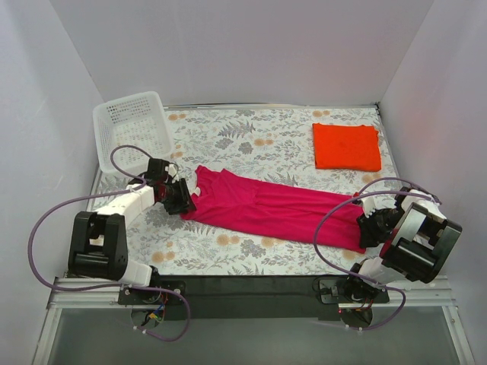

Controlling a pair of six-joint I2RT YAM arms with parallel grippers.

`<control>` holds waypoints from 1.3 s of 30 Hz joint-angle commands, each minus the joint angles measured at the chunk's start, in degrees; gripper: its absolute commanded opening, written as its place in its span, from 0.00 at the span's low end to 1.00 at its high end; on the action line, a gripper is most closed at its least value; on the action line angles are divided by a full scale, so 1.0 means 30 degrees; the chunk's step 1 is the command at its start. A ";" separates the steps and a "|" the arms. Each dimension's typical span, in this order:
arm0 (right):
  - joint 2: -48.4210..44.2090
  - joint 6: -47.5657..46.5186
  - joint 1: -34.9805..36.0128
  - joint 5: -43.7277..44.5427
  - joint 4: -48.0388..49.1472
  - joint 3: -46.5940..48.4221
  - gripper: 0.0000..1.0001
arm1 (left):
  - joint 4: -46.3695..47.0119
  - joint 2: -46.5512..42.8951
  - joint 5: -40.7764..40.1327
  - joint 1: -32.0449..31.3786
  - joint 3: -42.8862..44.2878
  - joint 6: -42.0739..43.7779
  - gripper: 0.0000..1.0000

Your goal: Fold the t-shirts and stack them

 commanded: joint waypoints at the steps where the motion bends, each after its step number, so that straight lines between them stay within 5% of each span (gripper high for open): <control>1: 0.0348 -0.0085 -0.0067 -0.0453 0.0086 0.0254 0.34 | -0.0295 0.0374 0.0247 -0.0440 0.0702 0.0461 0.37; 5: 0.0348 -0.0144 -0.0126 -0.0453 0.0115 0.0225 0.33 | -0.0646 0.1078 -0.0425 -0.0734 0.0908 0.0374 0.31; 9: 0.0435 -0.0202 -0.0213 -0.0482 0.0144 0.0167 0.33 | -0.0822 0.1022 -0.1274 -0.0734 0.0996 0.0285 0.12; 10: 0.0436 -0.0173 -0.0243 -0.0453 0.0145 0.0196 0.31 | -0.0880 0.0934 -0.1682 -0.0734 0.1112 0.0256 0.01; 15: 0.0465 -0.0115 -0.0593 -0.0306 0.0203 0.0458 0.22 | -0.1379 -0.0002 -0.3148 -0.0734 0.1727 0.0256 0.00; 19: 0.0465 -0.0114 -0.1238 -0.0159 0.0232 0.0810 0.01 | -0.1760 -0.0795 -0.4030 -0.0734 0.2635 0.0519 0.00; 31: 0.0904 -0.0729 -0.2353 0.0104 0.0204 0.0694 0.01 | -0.2580 0.2074 -0.2888 -0.0734 0.5829 0.3008 0.00; 39: 0.1080 -0.0905 -0.2352 -0.0305 0.0174 0.0547 0.05 | -0.2552 0.2194 -0.2711 -0.0734 0.4543 0.2718 0.07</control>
